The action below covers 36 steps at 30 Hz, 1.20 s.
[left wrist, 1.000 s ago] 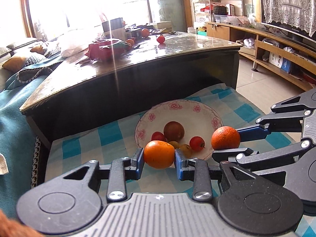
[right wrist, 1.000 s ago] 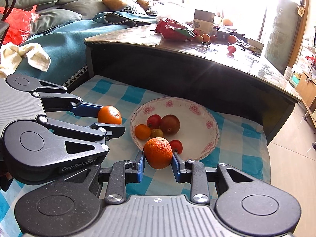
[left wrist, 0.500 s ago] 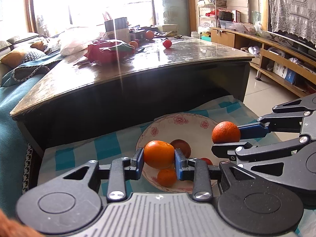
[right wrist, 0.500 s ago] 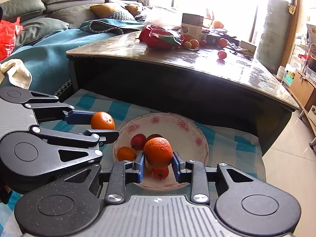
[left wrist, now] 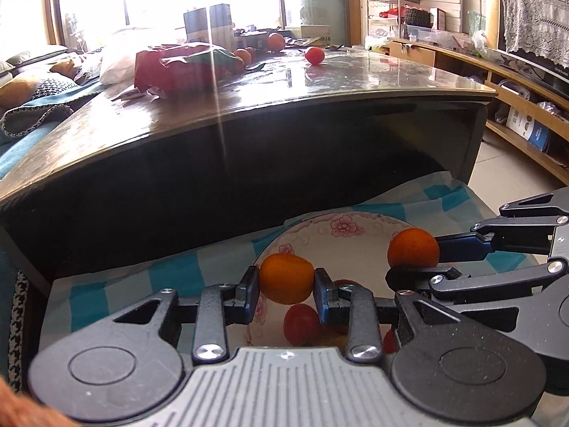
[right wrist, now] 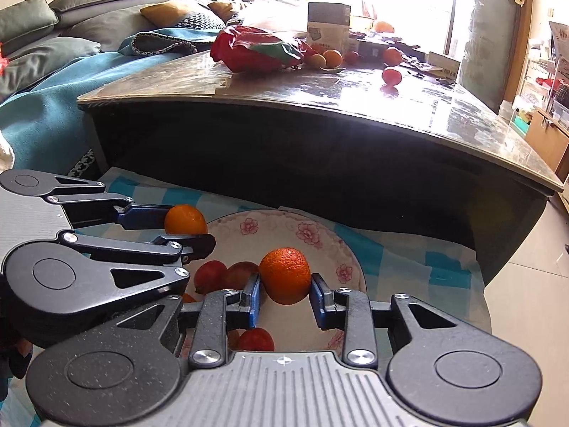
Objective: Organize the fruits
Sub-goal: 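Lower both tangerines into the bowl and open both grippers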
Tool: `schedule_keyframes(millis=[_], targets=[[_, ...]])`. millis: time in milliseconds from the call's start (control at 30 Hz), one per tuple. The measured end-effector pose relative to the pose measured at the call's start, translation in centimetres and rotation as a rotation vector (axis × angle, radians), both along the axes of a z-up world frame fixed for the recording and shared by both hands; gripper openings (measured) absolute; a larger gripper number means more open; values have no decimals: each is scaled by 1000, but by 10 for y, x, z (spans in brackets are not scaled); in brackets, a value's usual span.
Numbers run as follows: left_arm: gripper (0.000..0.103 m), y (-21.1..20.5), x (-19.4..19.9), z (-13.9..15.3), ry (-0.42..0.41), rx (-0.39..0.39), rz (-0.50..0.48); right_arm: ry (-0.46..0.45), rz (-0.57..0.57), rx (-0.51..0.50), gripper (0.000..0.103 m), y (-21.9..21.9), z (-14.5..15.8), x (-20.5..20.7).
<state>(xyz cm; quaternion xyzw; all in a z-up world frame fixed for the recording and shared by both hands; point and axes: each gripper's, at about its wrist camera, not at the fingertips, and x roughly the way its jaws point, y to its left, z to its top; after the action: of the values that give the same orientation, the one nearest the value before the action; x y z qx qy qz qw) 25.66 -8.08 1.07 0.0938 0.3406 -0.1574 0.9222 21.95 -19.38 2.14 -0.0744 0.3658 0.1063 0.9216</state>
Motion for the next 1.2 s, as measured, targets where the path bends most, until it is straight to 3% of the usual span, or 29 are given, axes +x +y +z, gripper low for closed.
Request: schedule_keyframes(millis=[433, 1200], targets=[[40, -13, 22, -18, 13, 40, -24, 32, -15, 37, 26, -12, -26, 21], [41, -17, 25, -22, 16, 59, -29, 29, -16, 25, 27, -17, -34, 26]])
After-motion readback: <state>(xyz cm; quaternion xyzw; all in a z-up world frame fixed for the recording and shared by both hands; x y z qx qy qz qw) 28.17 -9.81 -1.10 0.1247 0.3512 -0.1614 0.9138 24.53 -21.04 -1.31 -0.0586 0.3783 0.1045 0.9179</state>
